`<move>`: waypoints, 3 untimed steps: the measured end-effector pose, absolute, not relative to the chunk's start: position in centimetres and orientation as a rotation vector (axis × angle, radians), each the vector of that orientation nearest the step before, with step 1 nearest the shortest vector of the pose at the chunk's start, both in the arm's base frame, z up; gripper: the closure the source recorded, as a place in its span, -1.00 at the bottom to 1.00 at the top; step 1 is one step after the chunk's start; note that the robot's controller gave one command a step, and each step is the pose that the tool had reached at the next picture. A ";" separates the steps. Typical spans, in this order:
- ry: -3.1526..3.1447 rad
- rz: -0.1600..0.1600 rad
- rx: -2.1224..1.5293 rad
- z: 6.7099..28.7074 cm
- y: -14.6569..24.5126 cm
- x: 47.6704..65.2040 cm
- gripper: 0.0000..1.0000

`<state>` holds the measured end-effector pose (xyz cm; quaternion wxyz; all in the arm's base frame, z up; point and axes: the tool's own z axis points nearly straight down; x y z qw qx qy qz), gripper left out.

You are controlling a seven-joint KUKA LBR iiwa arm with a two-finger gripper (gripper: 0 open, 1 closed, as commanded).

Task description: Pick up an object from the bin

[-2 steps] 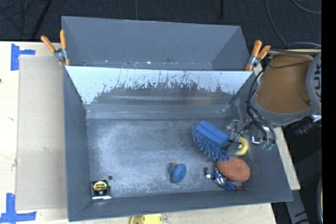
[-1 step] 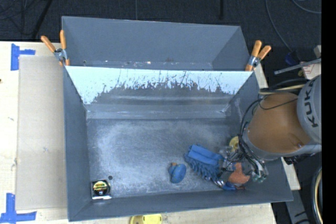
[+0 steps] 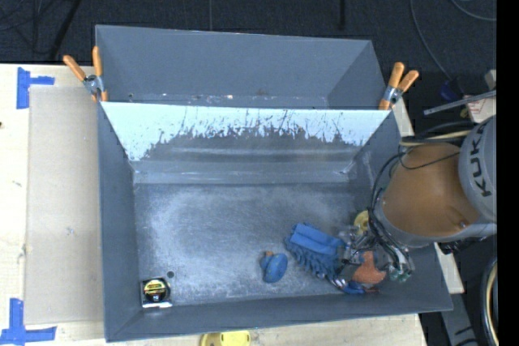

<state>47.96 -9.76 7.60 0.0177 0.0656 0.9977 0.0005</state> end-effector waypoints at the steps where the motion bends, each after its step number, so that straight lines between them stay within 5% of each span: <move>1: 3.132 0.003 0.217 12.2 -10.3 49.1 1.00; 3: 3.125 0.001 0.378 21.2 -11.0 50.4 1.00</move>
Offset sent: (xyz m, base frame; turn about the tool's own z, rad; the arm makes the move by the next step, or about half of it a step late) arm 0.0246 -0.0242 0.0820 0.0790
